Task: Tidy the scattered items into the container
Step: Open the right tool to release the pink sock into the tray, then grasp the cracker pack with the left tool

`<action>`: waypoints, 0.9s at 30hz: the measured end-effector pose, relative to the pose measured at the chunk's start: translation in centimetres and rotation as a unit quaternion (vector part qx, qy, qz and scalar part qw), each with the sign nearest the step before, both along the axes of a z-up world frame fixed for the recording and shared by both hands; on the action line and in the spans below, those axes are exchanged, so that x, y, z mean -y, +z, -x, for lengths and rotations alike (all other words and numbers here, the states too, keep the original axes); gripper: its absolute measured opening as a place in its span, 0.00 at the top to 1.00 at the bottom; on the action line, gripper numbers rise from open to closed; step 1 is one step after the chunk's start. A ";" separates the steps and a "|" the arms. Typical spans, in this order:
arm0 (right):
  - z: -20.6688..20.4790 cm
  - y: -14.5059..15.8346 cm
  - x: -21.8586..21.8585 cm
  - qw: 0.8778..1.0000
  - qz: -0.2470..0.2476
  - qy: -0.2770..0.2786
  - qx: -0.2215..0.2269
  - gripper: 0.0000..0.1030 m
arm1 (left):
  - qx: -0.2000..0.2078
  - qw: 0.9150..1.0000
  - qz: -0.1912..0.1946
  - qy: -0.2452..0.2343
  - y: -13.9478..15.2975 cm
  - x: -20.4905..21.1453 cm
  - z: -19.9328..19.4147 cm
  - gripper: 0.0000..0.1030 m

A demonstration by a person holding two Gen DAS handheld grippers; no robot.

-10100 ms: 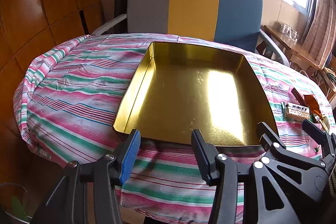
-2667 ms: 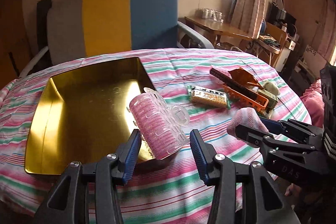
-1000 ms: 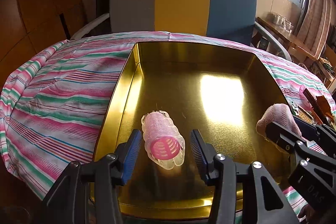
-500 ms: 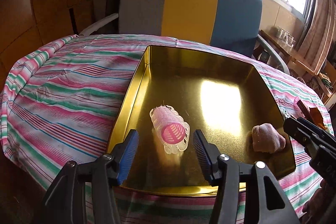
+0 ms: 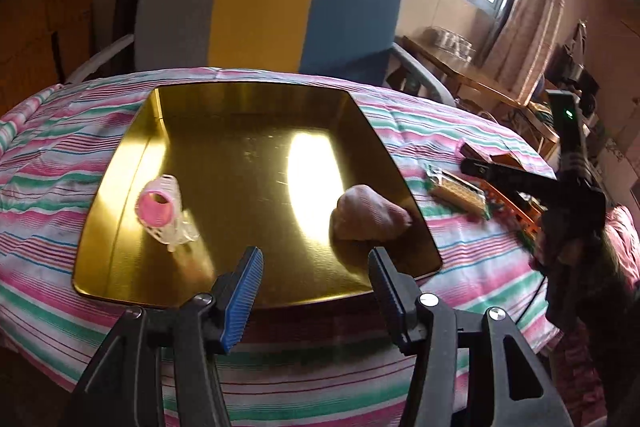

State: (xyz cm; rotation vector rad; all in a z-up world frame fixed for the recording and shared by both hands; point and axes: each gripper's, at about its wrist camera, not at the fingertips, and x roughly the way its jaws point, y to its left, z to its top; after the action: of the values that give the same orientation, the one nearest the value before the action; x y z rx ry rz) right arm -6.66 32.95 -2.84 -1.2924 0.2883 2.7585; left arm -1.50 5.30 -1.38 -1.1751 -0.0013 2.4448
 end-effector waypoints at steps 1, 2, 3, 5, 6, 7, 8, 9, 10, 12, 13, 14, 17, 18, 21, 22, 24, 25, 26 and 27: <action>0.7 -0.2 -0.5 1.000 0.008 0.005 0.006 0.34 | 0.002 1.000 -0.001 -0.012 0.0 -0.6 -0.3 0.46; 1.4 -0.5 -1.0 1.000 0.015 0.010 0.013 0.33 | 0.003 1.000 -0.001 -0.021 0.0 -1.2 -0.5 0.46; 2.0 -0.9 -1.3 0.999 0.022 0.013 0.022 0.32 | 0.004 1.000 -0.001 -0.029 -0.1 -1.6 -0.6 0.45; 3.2 -1.7 -1.9 0.998 0.035 0.019 0.039 0.30 | 0.008 0.999 -0.002 -0.044 -0.2 -2.4 -1.2 0.45; 3.8 -2.1 -2.2 0.998 0.041 0.022 0.048 0.30 | 0.011 0.999 -0.002 -0.048 -0.3 -2.6 -1.4 0.45; 4.3 -2.6 -2.5 0.997 0.046 0.025 0.057 0.30 | 0.013 0.999 -0.002 -0.052 -0.3 -2.8 -1.5 0.45; 4.5 -3.1 -2.5 0.996 0.050 0.026 0.065 0.29 | 0.015 0.998 -0.002 -0.054 -0.4 -2.8 -1.6 0.45; 4.5 -3.5 -2.5 0.995 0.059 0.029 0.072 0.29 | 0.018 0.998 -0.002 -0.057 -0.5 -2.9 -1.7 0.45; 4.5 -4.0 -2.5 0.994 0.068 0.032 0.079 0.29 | 0.019 0.998 -0.001 -0.059 -0.5 -3.0 -1.8 0.45; 3.9 -4.6 -2.2 0.991 0.091 0.047 0.088 0.27 | 0.023 0.998 -0.001 -0.061 -0.7 -3.1 -1.9 0.45; 3.3 -4.9 -1.8 0.989 0.099 0.057 0.090 0.27 | 0.026 0.998 -0.002 -0.062 -0.7 -3.1 -1.9 0.45; 2.6 -5.0 -1.3 0.988 0.105 0.068 0.091 0.27 | 0.028 0.998 -0.003 -0.063 -0.7 -3.2 -1.9 0.45; -0.2 -5.0 0.5 0.987 0.094 0.099 0.082 0.27 | 0.030 0.997 -0.006 -0.070 -0.6 -3.6 -2.0 0.45; -1.4 -5.0 0.9 0.987 0.092 0.104 0.078 0.27 | 0.029 0.997 -0.007 -0.075 -0.5 -3.9 -2.0 0.45; -4.9 -4.9 2.1 0.987 0.084 0.118 0.068 0.29 | 0.026 0.995 -0.013 -0.093 0.1 -5.0 -2.1 0.45; -6.0 -4.9 2.3 0.987 0.084 0.120 0.065 0.29 | 0.024 0.994 -0.015 -0.101 0.3 -5.6 -2.2 0.45; -8.4 -4.8 1.9 0.988 0.091 0.108 0.058 0.29 | 0.020 0.992 -0.018 -0.120 0.9 -7.0 -2.3 0.44; -9.6 -4.8 1.6 0.989 0.095 0.102 0.055 0.29 | 0.020 0.991 -0.020 -0.132 1.2 -7.9 -2.3 0.44; -10.8 -4.8 1.4 0.989 0.098 0.096 0.052 0.29 | 0.021 0.989 -0.022 -0.146 1.3 -8.8 -2.3 0.43; -11.9 -4.7 1.1 0.990 0.098 0.088 0.049 0.29 | 0.023 0.987 -0.021 -0.156 1.4 -9.9 -2.1 0.43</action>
State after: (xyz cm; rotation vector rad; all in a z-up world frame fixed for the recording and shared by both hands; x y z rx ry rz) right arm 5.20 31.81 -7.56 -1.5671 0.4708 2.8568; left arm 0.63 15.15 0.03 -1.1206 0.1079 2.1337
